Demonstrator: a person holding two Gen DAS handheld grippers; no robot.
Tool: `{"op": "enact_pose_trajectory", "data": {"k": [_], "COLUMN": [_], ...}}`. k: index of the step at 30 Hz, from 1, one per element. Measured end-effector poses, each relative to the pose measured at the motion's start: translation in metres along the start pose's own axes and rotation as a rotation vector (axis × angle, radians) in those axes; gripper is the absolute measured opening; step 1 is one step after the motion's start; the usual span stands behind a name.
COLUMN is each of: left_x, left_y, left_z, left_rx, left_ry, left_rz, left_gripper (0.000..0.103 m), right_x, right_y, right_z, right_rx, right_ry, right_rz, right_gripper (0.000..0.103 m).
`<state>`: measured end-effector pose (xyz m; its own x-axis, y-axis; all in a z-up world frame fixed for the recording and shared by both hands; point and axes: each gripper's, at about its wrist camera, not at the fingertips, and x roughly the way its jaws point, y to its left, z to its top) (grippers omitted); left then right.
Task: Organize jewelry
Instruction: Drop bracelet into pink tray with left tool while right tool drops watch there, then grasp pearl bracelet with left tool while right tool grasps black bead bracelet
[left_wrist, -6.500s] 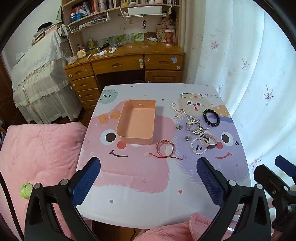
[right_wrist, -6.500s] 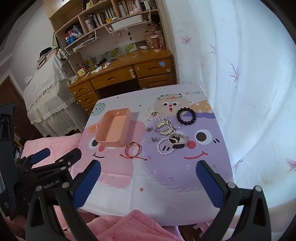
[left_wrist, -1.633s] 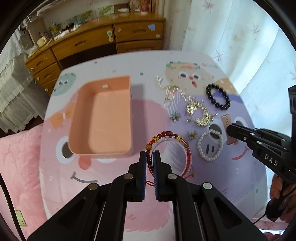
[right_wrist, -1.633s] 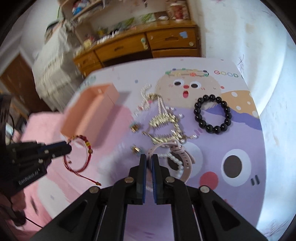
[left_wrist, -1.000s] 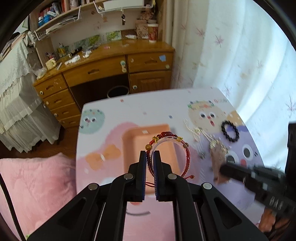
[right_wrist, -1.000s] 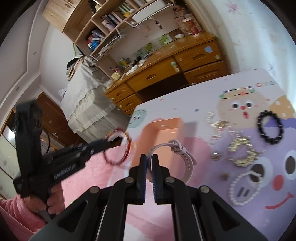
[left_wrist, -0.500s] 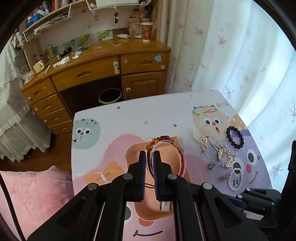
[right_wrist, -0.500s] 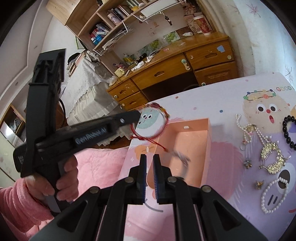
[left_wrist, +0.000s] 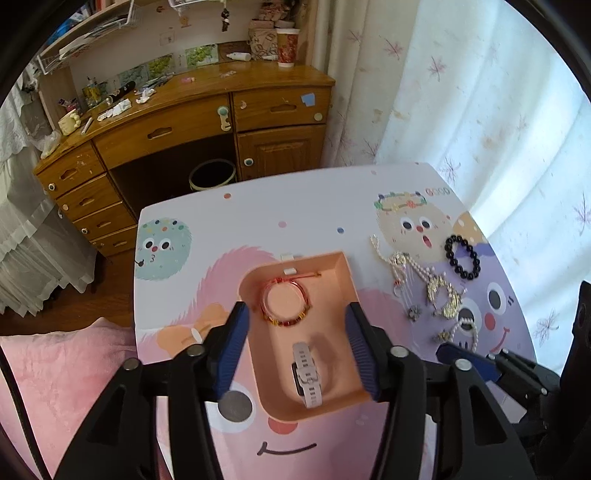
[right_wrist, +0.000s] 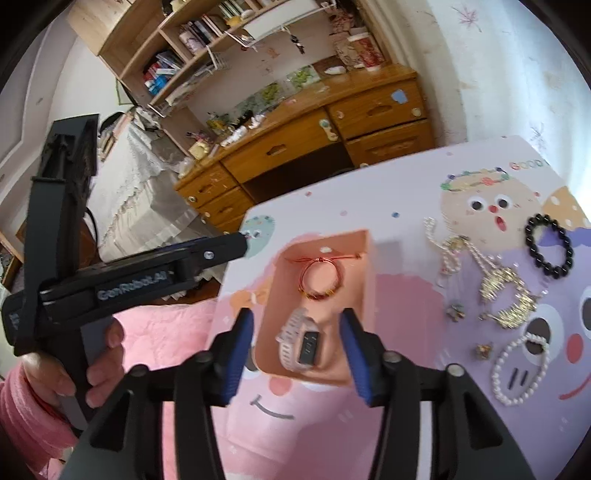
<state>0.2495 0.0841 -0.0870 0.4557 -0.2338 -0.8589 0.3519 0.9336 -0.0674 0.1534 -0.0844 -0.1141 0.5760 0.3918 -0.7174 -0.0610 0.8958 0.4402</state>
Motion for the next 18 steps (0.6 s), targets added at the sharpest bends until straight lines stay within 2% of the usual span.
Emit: {"op": "enact_pose_trajectory", "data": {"k": [2, 5, 8, 14, 18], "left_x": [0.0, 0.001, 0.001, -0.005, -0.002], "left_y": [-0.007, -0.02, -0.034, -0.071, -0.104], "left_z": [-0.007, -0.023, -0.041, -0.076, -0.096], "left_rx": [0.011, 0.028, 0.042, 0.058, 0.095], "left_ry": [0.016, 0.053, 0.094, 0.142, 0.177], "left_rz": [0.011, 0.02, 0.058, 0.089, 0.079], "left_gripper": [0.065, 0.067, 0.073, 0.078, 0.08], "right_x": [-0.002, -0.005, -0.01, -0.026, -0.046], "right_y": [-0.007, -0.019, -0.037, -0.087, -0.116], "right_z": [-0.005, -0.018, -0.034, -0.059, -0.064], "right_rx": [0.008, 0.019, 0.04, 0.075, 0.084], "right_ry": [0.032, 0.079, 0.136, 0.275, 0.295], "right_rz": [-0.03, -0.082, -0.131, -0.23, -0.279], "right_gripper": [0.059, 0.067, 0.072, 0.072, 0.072]}}
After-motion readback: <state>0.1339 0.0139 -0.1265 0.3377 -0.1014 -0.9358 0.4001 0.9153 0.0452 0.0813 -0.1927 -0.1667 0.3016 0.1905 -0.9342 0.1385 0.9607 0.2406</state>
